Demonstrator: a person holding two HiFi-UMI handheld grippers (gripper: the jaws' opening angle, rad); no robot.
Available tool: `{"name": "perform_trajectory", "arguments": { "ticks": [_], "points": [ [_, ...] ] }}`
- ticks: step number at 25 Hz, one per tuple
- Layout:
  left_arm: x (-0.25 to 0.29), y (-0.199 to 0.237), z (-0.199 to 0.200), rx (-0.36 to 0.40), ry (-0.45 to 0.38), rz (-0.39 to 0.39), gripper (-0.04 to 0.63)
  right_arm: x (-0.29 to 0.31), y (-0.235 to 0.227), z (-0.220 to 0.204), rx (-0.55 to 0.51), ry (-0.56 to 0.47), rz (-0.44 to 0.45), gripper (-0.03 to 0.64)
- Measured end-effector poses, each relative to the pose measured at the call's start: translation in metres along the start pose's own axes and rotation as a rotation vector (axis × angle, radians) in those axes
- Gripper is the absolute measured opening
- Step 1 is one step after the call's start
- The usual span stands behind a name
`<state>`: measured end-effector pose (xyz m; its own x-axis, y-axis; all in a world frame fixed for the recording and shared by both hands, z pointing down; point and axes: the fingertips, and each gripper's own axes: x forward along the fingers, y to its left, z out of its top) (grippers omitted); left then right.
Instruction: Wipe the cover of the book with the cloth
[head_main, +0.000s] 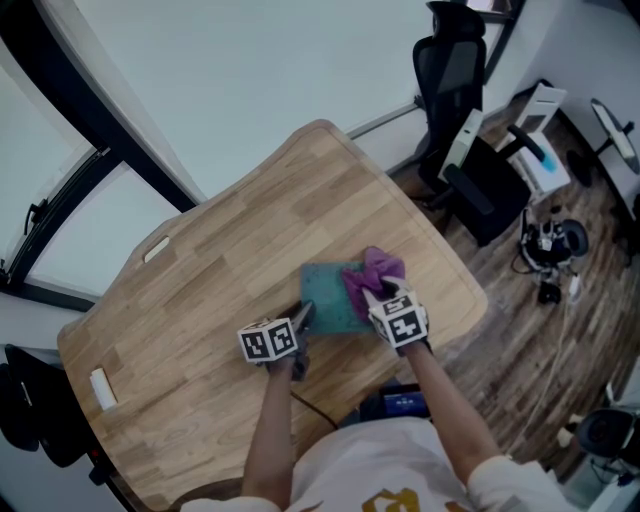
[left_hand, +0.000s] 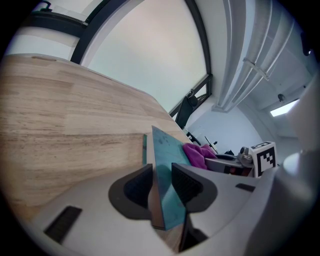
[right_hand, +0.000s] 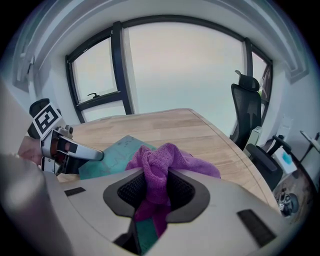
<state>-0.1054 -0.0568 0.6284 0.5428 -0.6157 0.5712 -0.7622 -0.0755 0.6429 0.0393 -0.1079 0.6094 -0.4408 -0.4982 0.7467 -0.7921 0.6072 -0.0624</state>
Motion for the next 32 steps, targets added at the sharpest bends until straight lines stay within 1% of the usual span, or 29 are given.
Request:
{"name": "perform_trajectory", "arguments": {
  "ticks": [11,17,24,32],
  "points": [
    [0.0,-0.001,0.0,0.002,0.001,0.0,0.121,0.005,0.007,0.005,0.003,0.007,0.019,0.098],
    [0.0,-0.001,0.0,0.001,0.001,0.0,0.121,0.013,0.015,0.01,-0.01,-0.007,0.042,0.098],
    [0.0,-0.002,0.0,0.001,0.002,0.0,0.121,0.02,0.051,0.019,-0.069,0.008,0.111,0.098],
    [0.0,-0.001,0.0,0.0,0.002,0.002,0.121,0.025,0.079,0.022,-0.118,-0.003,0.161,0.098]
  ]
}}
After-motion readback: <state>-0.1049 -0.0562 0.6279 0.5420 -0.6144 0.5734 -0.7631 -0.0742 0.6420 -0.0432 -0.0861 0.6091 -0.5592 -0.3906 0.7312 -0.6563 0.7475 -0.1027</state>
